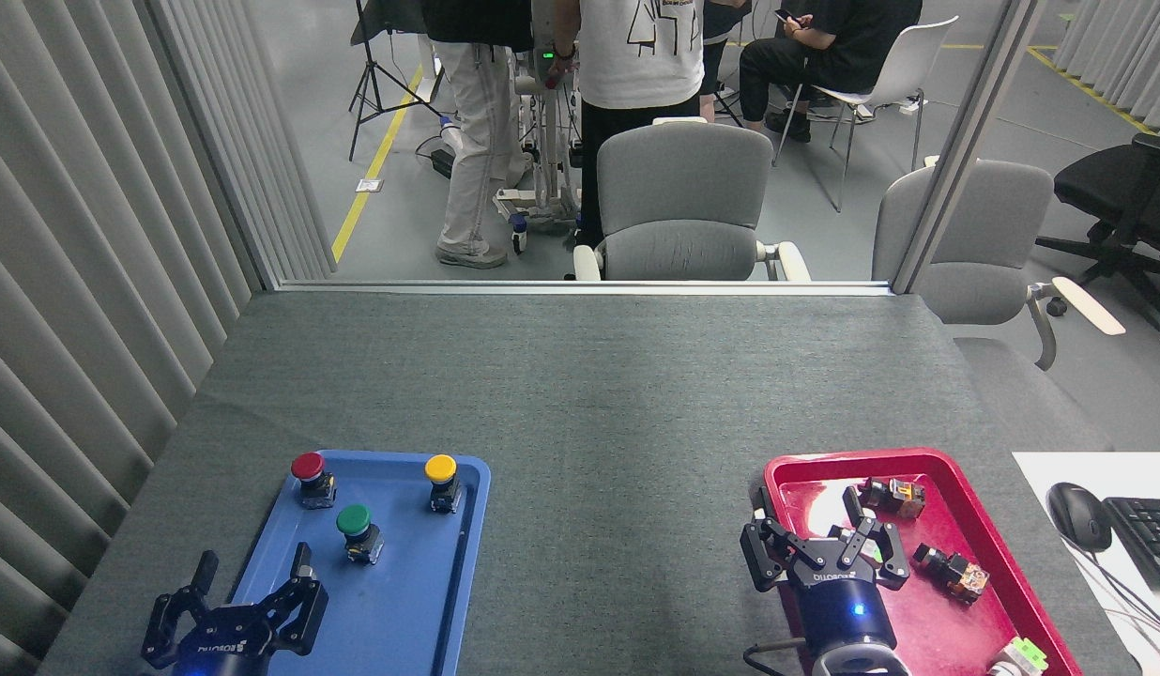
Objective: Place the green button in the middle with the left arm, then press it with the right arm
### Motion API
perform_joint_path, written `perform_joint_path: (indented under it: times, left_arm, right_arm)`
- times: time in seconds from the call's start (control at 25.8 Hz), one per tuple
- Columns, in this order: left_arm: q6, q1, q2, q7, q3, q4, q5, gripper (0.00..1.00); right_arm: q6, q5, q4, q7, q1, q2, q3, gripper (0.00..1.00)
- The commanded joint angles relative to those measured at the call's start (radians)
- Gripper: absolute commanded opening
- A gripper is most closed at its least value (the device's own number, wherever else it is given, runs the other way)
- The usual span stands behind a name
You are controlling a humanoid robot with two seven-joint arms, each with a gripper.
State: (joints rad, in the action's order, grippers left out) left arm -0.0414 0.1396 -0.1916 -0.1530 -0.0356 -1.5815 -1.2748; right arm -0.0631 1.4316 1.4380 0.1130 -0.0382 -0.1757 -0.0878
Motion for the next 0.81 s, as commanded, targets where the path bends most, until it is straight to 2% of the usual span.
perform_joint_path:
  times: [0.0, 0.78]
  left_arm:
    - [-0.002, 0.0, -0.002, 0.0, 0.0, 0.002, 0.0, 1.0]
    - [-0.009, 0.0, -0.002, 0.0, 0.006, 0.002, 0.0, 1.0]
  right_arm:
    - [-0.001, 0.001, 0.004, -0.003, -0.002, 0.007, 0.0, 1.0]
    - [0.006, 0.004, -0.005, -0.007, 0.001, 0.007, 0.031, 1.0]
